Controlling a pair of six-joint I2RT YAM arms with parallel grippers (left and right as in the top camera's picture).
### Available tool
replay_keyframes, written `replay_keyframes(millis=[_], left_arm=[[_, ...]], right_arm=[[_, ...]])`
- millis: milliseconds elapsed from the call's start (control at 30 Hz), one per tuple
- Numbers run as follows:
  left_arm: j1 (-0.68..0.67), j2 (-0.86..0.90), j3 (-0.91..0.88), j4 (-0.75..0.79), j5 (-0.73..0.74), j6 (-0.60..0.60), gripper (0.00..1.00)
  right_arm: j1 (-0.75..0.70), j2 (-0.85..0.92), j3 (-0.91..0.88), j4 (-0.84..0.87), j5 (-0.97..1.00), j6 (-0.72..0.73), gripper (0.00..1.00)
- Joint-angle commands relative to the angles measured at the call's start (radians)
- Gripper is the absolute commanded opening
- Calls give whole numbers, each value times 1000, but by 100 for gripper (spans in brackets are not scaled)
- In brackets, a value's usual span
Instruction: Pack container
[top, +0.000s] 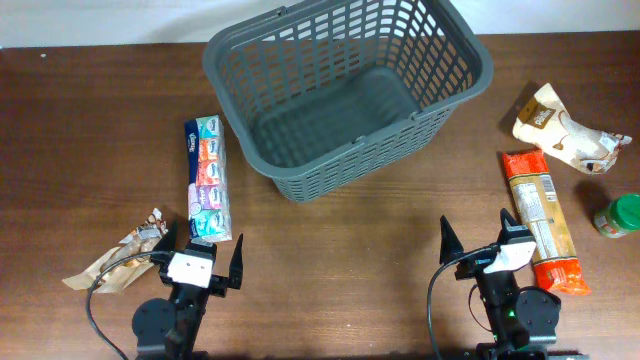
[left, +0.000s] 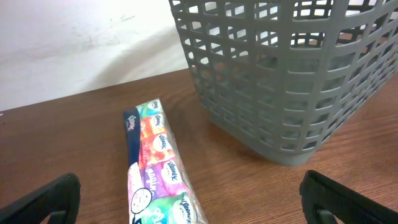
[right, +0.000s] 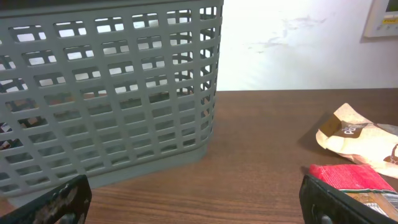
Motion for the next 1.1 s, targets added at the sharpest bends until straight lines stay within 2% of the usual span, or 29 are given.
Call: replay_keyframes(millis=[0,300,400,467,567,733,933,1067], left_arm=[[4,-10,-10,2,16,13,99],[4,-10,-10,1,-9,8,99],[4,3,-10,2,29,-116,99],[4,9,-10,3,97,-197,99],[4,27,-10,8,283,-278,99],[4,30,-10,6,515,-289,99],[4,30,9,1,560,-299,99],[4,37,123,-105,436,-280,99]], right_arm=[[11,-11,-6,-6,13,-7,99],[11,-11,-6,-5,12,-6,99],[11,-6,-6,-3,-60,47,99],[11,-5,-6,1,-109,163,99],[11,-5,-6,6,-182,328,99],[11,-5,-6,11,-334,423,99],[9,-6,5,26,-535,475,99],[9,-5,92,26,-536,484,99]])
